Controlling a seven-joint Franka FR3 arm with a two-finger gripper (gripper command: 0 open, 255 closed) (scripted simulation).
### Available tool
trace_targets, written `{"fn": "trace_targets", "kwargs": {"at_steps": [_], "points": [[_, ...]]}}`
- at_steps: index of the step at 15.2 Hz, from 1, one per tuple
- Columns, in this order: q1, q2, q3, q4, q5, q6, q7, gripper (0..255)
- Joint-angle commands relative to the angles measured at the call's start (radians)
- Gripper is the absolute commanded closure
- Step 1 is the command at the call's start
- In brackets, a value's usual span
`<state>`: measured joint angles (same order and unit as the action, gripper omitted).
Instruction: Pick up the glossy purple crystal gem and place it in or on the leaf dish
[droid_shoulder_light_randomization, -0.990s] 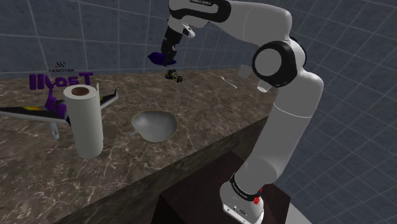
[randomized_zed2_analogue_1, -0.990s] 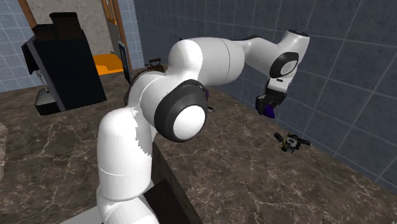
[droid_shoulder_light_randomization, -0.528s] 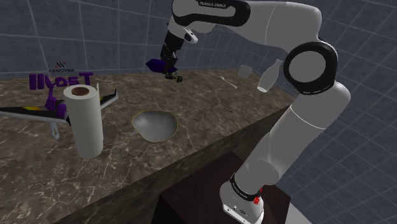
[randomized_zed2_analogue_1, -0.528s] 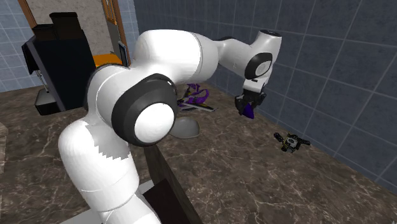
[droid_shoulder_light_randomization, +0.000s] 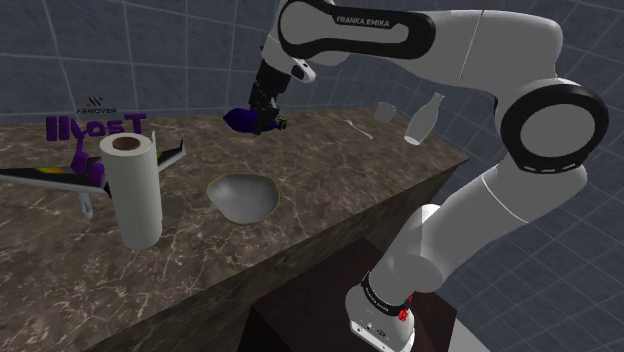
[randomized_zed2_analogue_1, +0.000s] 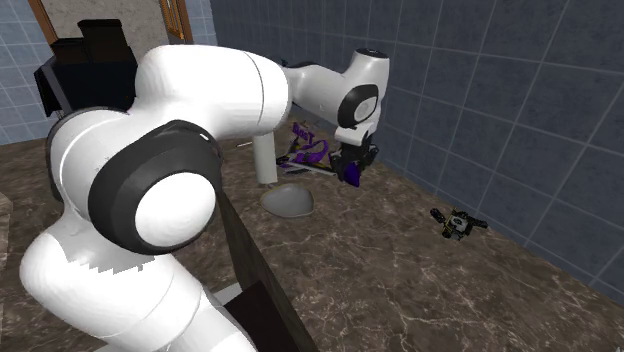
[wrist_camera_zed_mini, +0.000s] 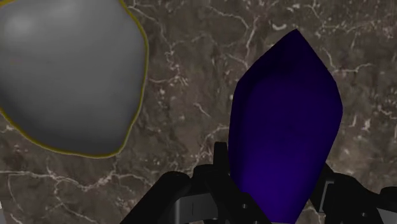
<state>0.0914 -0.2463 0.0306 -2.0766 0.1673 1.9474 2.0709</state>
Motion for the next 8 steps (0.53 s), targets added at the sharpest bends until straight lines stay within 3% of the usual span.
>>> {"fn": "trace_targets", "kwargs": {"at_steps": [1,8], "points": [[0.015,-0.054,0.024,-0.051,0.004,0.003,0.038,255],[0.073,-0.213,0.120,-0.195,0.038,0.009,0.173,255]]}}
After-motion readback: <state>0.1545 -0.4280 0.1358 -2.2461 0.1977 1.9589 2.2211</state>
